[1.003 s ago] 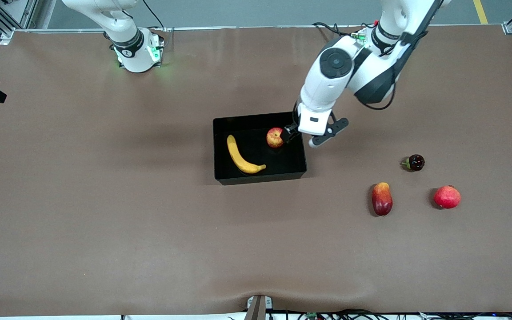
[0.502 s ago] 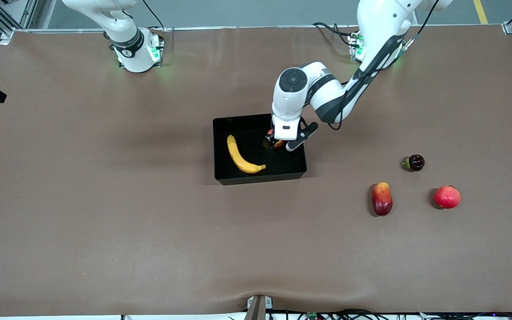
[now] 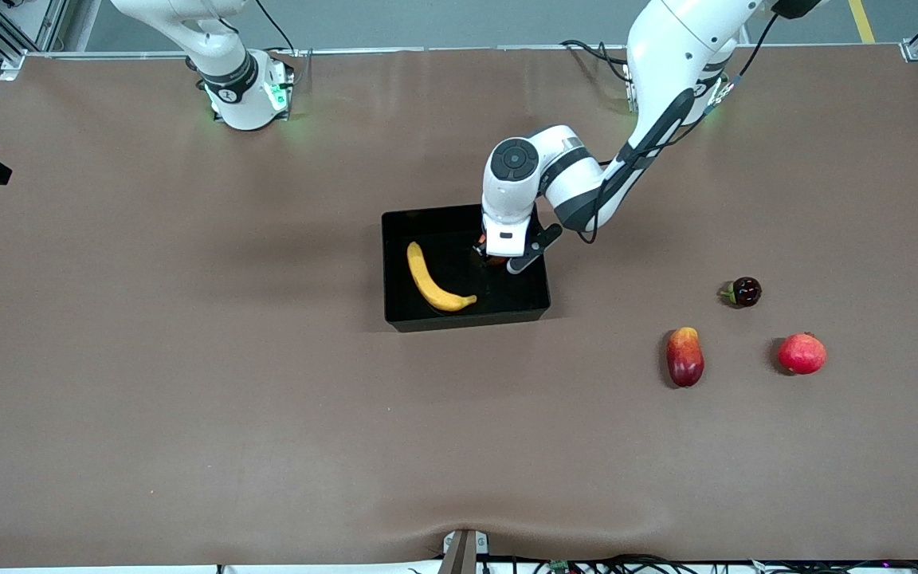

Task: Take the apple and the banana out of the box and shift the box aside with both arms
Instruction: 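Lower the left gripper and grasp the red-yellow apple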

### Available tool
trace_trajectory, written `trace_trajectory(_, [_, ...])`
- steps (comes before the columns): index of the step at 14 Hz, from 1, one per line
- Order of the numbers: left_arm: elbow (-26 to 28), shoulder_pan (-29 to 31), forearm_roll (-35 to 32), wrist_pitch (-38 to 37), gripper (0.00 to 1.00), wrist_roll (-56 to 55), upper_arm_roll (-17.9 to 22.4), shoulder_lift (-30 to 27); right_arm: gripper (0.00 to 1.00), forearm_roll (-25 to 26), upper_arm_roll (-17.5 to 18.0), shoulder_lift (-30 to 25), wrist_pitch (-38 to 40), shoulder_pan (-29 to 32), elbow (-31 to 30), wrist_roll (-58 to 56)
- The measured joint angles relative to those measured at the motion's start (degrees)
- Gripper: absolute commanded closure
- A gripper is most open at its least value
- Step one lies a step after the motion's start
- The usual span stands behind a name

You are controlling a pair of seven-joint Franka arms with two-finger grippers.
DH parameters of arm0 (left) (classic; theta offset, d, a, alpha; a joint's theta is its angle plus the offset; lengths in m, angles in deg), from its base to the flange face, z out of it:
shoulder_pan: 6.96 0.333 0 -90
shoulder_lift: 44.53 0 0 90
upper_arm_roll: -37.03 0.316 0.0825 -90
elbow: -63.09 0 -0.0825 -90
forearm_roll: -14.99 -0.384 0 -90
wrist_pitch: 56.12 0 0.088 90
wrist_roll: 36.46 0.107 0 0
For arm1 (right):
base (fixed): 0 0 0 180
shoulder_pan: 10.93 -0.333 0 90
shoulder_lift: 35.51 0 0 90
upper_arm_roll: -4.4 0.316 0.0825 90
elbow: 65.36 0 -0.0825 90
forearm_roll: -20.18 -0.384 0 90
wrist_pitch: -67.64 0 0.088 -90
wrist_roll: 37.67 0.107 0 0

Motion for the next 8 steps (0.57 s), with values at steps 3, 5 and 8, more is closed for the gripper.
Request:
trace_trajectory(3, [-0.04,-0.78,0.0,0.0,0.0,-0.01,0.0,0.8,0.0,0.0,0.0,0.0,0.0,0.0,0.0,0.0])
trace_trajectory(5, [-0.12,-1.26,0.0,0.0,0.1,-0.02,-0.01,1.21,0.0,0.0,0.0,0.0,0.0,0.0,0.0,0.0])
trace_trajectory(8, [-0.3,-1.74,-0.01,0.0,0.79,-0.02,-0.01,1.39,0.0,0.0,0.0,0.0,0.0,0.0,0.0,0.0])
